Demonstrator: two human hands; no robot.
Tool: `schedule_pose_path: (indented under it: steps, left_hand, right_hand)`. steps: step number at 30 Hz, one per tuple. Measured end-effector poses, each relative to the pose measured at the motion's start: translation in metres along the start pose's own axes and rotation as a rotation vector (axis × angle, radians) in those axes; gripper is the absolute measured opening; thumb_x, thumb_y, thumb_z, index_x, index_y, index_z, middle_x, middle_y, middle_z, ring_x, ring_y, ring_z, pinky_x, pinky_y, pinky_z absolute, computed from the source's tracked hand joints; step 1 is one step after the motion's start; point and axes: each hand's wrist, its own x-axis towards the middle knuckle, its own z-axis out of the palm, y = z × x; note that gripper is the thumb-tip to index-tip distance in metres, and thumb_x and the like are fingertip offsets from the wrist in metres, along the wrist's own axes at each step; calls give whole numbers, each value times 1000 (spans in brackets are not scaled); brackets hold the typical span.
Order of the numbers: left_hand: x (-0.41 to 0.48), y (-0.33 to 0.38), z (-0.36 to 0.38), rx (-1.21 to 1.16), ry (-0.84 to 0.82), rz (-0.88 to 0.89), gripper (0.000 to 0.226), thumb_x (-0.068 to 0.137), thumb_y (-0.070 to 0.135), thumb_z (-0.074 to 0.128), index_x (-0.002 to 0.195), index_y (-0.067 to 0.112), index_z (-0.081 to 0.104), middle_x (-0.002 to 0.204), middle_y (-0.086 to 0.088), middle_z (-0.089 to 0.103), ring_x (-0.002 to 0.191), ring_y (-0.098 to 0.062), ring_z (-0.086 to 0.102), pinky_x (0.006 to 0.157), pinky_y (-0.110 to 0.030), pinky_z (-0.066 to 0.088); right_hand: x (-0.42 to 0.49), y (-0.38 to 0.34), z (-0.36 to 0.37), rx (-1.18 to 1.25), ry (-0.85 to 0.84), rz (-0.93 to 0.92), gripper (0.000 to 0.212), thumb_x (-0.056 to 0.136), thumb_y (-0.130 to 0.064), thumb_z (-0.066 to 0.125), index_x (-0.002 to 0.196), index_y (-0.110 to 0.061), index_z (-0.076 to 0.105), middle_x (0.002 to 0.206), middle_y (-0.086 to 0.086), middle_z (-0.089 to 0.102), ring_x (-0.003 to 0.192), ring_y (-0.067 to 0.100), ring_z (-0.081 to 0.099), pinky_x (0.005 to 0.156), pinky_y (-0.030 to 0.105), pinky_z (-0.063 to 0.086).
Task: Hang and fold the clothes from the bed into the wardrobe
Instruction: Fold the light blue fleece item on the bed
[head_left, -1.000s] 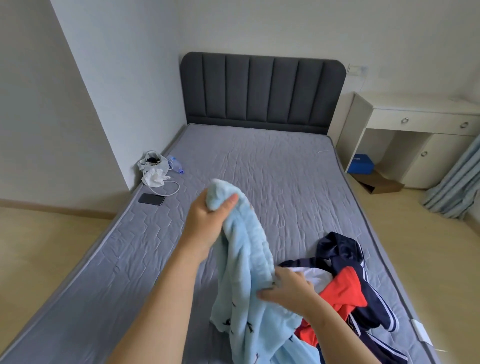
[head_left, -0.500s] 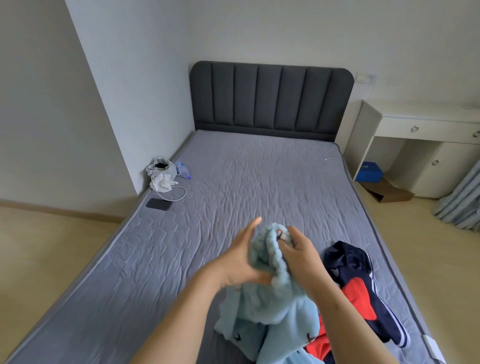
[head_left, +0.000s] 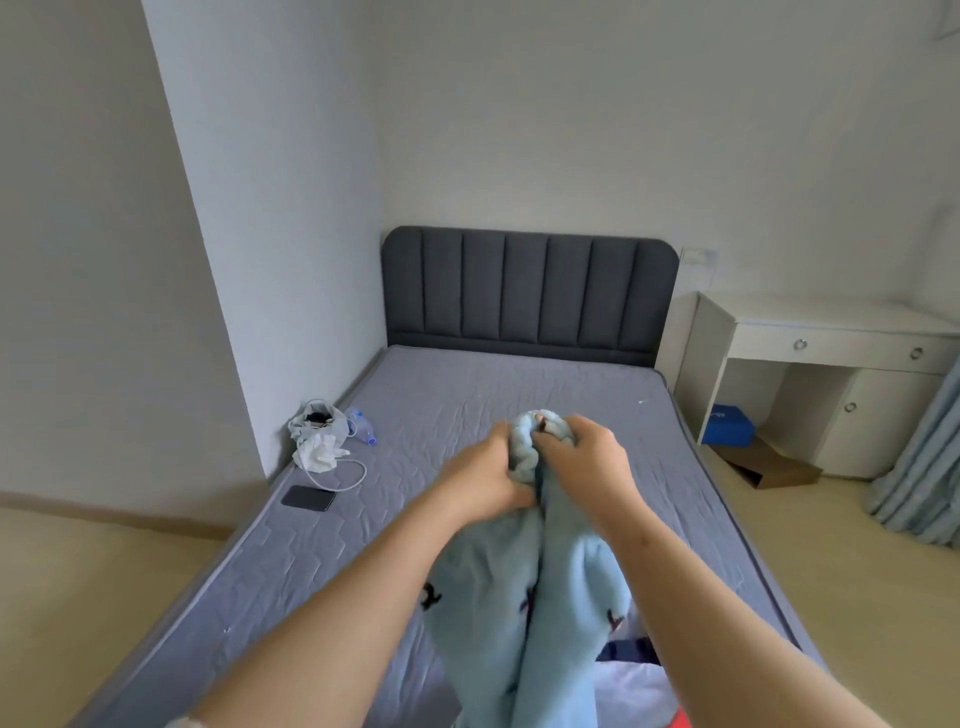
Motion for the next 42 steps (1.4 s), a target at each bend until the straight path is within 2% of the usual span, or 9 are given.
schedule_pose_path:
  steps: [5, 12, 19, 24, 27, 31, 34, 37, 42]
  left_hand:
    - [35, 31, -86, 84, 278, 92, 20, 81, 24, 61, 100, 27, 55, 98, 3, 64, 94, -20, 60, 78, -33, 47]
    - [53, 110, -185, 486, 587, 352, 24, 87, 15, 47, 108, 24, 53, 112, -4, 59, 99, -27, 55, 70, -30, 37]
    - [33, 175, -263, 793, 953, 499, 27, 90, 23, 44, 116, 24, 50, 115, -4, 55, 103, -30, 56, 69, -33, 34]
    - [8, 206, -311, 835, 1064, 500, 21, 90, 29, 45, 110, 25, 52, 110, -4, 56, 100, -29, 57, 70, -32, 34]
    - [-3, 213, -314, 838, 947, 544, 24, 89, 36, 51, 111, 26, 53, 111, -3, 57, 102, -27, 55, 71, -30, 33]
    - [-17, 194, -299, 791, 627, 499, 32, 79, 45, 67, 102, 25, 59, 94, 4, 62, 89, -19, 55, 67, -29, 37]
    - [-24, 168, -280, 689, 317, 421, 33, 72, 47, 73, 92, 23, 62, 84, 8, 63, 80, -12, 57, 68, -28, 43]
    - [-24, 138, -253, 589, 89, 349, 27, 72, 53, 70, 81, 30, 61, 78, 16, 63, 75, -4, 60, 64, -21, 45]
    - [-5, 88, -200, 491, -30, 275, 36, 86, 52, 55, 75, 17, 54, 73, 5, 52, 67, -10, 48, 70, -25, 39]
  right_hand:
    - [32, -71, -32, -159, 62, -227, 39, 79, -46, 61, 61, -17, 44, 55, -7, 45, 54, 11, 41, 48, 28, 30]
    - [60, -172, -87, -705, 351, -528, 24, 85, -37, 55, 80, -20, 39, 63, -6, 39, 65, 25, 43, 46, 27, 20]
    - [74, -253, -147, -807, 618, -697, 17, 96, -33, 41, 97, -19, 50, 90, 5, 55, 77, 27, 51, 48, 28, 19]
    - [73, -287, -186, -781, 717, -750, 15, 95, -35, 41, 87, -24, 46, 77, 0, 43, 72, 24, 40, 47, 26, 16]
    - [70, -290, -196, -772, 673, -760, 20, 93, -38, 45, 79, -24, 41, 70, -3, 39, 71, 24, 40, 48, 27, 19]
    - [61, -267, -195, -670, 305, -782, 30, 83, -36, 63, 67, -21, 44, 68, -2, 47, 74, 25, 47, 58, 29, 34]
    - [49, -232, -187, -673, 103, -730, 24, 76, -36, 72, 82, -21, 54, 75, -3, 54, 76, 21, 52, 61, 28, 36]
    - [44, -195, -169, -679, -25, -663, 27, 76, -34, 73, 88, -25, 50, 76, -9, 52, 77, 17, 51, 57, 23, 33]
    - [41, -128, -122, -685, -182, -584, 28, 83, -27, 66, 70, -30, 41, 69, -12, 48, 69, 12, 46, 53, 11, 31]
